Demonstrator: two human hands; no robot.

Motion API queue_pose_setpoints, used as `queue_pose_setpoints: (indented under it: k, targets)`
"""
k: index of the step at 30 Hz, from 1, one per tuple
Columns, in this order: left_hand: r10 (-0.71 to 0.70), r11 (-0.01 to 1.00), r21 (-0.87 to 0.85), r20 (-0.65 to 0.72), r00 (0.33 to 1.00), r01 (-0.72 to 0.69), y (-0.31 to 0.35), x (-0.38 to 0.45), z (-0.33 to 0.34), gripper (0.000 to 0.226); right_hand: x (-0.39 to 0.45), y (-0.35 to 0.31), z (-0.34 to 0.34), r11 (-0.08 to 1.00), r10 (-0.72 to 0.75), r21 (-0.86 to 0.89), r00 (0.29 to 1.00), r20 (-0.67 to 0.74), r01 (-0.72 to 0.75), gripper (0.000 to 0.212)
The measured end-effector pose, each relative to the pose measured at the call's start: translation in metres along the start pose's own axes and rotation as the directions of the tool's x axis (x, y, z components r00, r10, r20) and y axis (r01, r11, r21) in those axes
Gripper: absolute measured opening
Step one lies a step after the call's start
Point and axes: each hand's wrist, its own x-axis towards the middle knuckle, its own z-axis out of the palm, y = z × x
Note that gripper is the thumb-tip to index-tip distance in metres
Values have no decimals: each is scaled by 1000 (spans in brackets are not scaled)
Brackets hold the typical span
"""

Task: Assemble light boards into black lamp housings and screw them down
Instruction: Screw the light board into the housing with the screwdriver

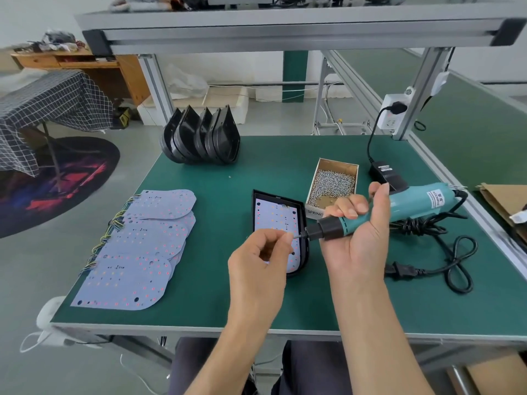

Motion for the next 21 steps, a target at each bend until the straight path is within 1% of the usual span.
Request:
queue_pose_setpoints:
  k: [3, 7, 10, 13, 14, 16, 17, 19, 21]
  targets:
    - [47, 998, 38, -39, 998, -46, -4, -3, 3, 16, -1, 1, -1, 1000, 24, 18, 1000, -21, -23, 14]
    - [22, 1000, -5, -12, 1000, -22, -7, -1, 1, 14, -3, 1, -2, 999, 50, 23, 998, -48, -49, 13]
    - [99, 993, 63, 32, 995, -101, -7, -1, -5, 17, -3, -1, -3, 998, 55, 23, 997, -51, -54, 18]
    - [172, 977, 117, 62, 983, -178, -5, 3, -8, 17, -3, -4, -3, 997, 65, 38, 997, -32, -64, 31]
    - [170, 979, 107, 59, 984, -176, -4, 3, -9, 16, -3, -4, -4, 997, 71, 42, 997, -23, -70, 38]
    - [148, 987, 54, 37, 988, -150, -3, 4, -9, 4, -4, -3, -5, 997, 71, 37, 997, 1, -71, 49]
    - [141, 990, 26, 21, 990, -142, -3, 3, -9, 5, -5, -2, -6, 998, 60, 13, 998, 6, -60, 53]
    - [124, 992, -24, -13, 992, -125, -4, 0, -9, 15, -7, -2, -8, 998, 26, -57, 1000, -16, -27, 55]
    - [114, 992, -55, -39, 993, -116, -5, -3, -8, 18, -9, -1, -8, 999, 5, -51, 999, -42, -7, 52]
